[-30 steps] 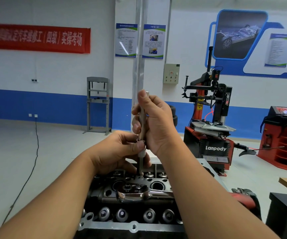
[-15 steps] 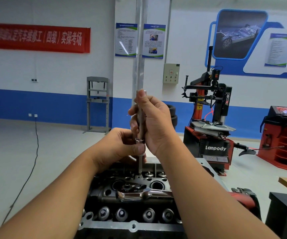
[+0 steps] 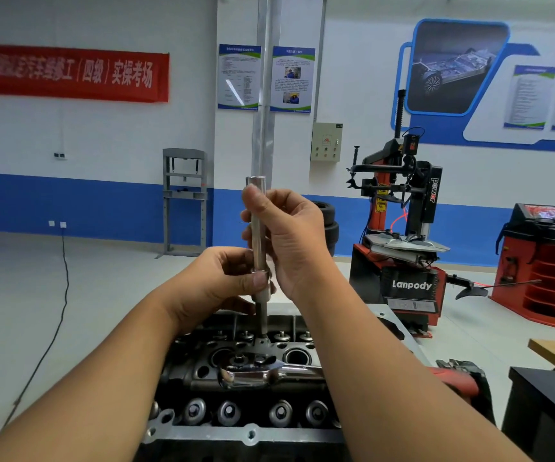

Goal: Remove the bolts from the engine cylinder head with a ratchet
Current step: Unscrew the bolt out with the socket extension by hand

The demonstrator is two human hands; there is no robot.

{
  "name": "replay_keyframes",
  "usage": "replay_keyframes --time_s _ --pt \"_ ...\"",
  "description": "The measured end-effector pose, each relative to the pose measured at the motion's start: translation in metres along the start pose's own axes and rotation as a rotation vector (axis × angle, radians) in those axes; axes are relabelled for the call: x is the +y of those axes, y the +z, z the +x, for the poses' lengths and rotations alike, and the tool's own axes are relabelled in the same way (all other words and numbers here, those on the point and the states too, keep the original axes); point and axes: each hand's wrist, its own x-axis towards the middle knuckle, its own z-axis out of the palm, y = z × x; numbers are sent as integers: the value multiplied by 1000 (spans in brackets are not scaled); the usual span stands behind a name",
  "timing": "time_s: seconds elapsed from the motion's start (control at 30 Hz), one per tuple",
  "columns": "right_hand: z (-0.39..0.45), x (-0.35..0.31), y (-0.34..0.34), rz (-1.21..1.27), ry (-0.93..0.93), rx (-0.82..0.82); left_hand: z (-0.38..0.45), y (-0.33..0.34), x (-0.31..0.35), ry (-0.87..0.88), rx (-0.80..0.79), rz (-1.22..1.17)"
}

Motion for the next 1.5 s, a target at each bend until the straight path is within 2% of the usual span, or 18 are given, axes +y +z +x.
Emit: replay_keyframes --time_s 0.13,0.3,0.53,0.7,0.83,1.0,1.17,1.27,1.4,1.5 --pt "0 -3 2 -32 1 -9 -1 1 3 2 -104 -183" --pt "-1 -4 7 -36 23 -52 0 1 0 35 -61 -194" --pt "-2 -1 5 -104 -9 -23 4 -2 -2 65 23 -110" --pt "-1 -2 8 -100 10 -34 3 -3 -3 44 -111 -254" --pt "-2 -4 8 -49 41 -23 4 -4 -3 91 -89 -205" --pt "-4 -5 5 -52 -3 -35 5 -4 -2 107 34 -127" --pt "-2 -4 6 -6 24 -51 2 -1 -1 32 -100 -197" --pt "-1 -4 4 38 38 -39 1 -1 0 57 -80 -166" --pt "-1 -4 4 24 -3 -26 4 -1 -1 65 35 -64" --pt "2 -3 4 76 23 -42 4 -3 -4 13 -27 -82"
